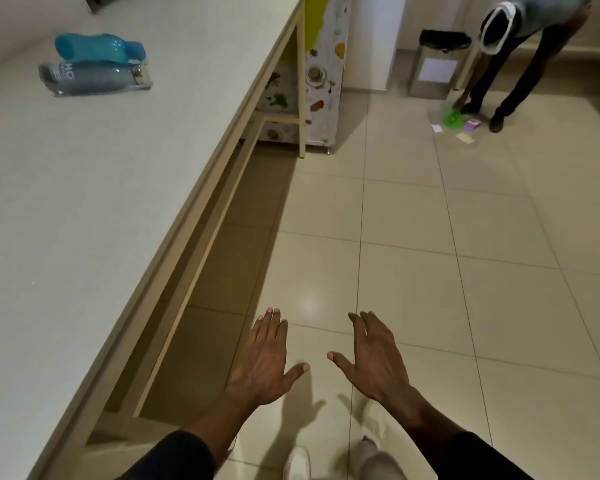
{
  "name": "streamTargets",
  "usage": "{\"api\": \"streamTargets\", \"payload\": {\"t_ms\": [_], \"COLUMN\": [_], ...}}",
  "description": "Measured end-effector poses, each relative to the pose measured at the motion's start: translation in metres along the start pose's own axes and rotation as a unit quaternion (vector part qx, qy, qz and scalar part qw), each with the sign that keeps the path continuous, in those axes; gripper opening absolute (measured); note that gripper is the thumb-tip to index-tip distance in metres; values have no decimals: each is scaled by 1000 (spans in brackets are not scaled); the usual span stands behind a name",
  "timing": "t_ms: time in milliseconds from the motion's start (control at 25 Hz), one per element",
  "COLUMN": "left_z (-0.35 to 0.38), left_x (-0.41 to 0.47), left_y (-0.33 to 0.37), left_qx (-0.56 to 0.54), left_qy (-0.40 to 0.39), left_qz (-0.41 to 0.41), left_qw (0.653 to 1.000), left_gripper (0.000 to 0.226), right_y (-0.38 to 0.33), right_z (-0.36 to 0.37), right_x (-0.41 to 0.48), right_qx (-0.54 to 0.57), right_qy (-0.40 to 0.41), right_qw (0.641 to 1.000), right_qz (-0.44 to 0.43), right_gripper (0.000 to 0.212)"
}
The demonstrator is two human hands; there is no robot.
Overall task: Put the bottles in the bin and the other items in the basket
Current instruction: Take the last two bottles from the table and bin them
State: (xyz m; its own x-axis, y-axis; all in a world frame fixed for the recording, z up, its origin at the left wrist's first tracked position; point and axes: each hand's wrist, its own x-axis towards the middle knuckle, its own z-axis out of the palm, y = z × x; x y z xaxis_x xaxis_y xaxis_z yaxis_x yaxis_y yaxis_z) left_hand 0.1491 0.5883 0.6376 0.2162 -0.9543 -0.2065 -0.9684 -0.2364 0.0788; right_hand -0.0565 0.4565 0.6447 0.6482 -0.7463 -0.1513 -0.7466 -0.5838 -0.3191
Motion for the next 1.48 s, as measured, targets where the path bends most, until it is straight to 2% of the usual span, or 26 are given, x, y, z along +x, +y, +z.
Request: {"api": "streamTargets", "payload": {"t_ms": [120,400,560,760,880,1000,1120,1280,1480], "left_z": [-2,-43,-69,-102,-125,-168,-231,-292,-318], "left_x": [50,150,196,252,288,335,376,403,411], "left_y": [3,42,46,28,0,-41,-101,-185,-274], "left_qx": [3,-15,-18,-36,-44,-59,-60,-25,-31], "left_qy": [-19,53,27,48,88,171,243,282,287], "left_qz": [-39,-146,-202,-259,-268,-264,-264,-285,-385], "left_qw": [999,988,979,964,958,947,931,916,877], "left_gripper": [102,107,107,105,99,91,92,91,94], "right_y": [31,92,105,96,71,27,-25,-99,-194], "right_z": [-14,-61,-86,-106,-116,-137,-171,-212,-232], "right_x": [58,188,260,344,396,451,505,579,641], "right_qx": [-1,-18,-29,6,32,89,122,128,185], "right_qy": [8,-4,-2,11,40,75,97,128,127], "right_qw": [1000,990,983,977,972,967,958,938,914], "right_qz": [-31,-140,-182,-211,-228,-225,-240,-296,-336], "right_gripper": [97,97,92,88,79,64,62,67,67]}}
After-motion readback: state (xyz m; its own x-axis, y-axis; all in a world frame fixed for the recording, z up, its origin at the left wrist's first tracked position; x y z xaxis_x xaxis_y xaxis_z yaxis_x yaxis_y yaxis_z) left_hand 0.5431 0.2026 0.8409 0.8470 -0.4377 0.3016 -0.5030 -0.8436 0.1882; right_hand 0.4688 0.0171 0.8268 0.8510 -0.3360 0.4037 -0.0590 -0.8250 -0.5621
